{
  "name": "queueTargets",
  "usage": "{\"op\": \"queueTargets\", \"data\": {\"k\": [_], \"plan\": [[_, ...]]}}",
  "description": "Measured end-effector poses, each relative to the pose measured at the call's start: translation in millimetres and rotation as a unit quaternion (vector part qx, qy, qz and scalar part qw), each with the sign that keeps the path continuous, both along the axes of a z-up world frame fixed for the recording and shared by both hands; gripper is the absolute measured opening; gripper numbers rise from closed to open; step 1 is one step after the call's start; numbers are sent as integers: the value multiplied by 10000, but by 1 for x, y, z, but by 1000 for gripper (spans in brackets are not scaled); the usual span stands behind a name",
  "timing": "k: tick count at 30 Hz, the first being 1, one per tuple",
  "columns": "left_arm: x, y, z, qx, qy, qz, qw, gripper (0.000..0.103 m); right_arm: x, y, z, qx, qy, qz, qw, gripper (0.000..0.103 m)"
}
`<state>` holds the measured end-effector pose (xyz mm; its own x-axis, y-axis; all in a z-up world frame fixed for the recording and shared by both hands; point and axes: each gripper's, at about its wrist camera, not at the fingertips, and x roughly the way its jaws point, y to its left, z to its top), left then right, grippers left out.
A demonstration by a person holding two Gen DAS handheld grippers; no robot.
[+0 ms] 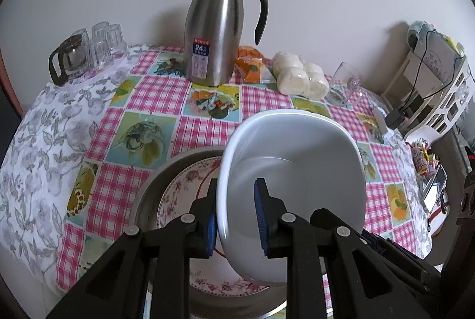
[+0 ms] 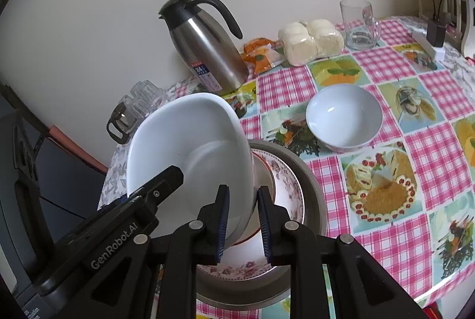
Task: Organize plates and bowls
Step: 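Carry the square bowl over the steel basin with both grippers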
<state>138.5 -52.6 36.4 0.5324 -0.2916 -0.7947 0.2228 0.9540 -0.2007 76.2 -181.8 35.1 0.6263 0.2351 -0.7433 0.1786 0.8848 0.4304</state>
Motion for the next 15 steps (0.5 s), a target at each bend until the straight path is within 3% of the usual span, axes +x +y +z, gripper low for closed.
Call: {"op": "queueTargets", "data": {"k": [15], "plan": [[8, 3, -18, 42, 406, 20, 9992, 22, 7, 3, -13, -4, 281, 48, 9996, 22]]}}
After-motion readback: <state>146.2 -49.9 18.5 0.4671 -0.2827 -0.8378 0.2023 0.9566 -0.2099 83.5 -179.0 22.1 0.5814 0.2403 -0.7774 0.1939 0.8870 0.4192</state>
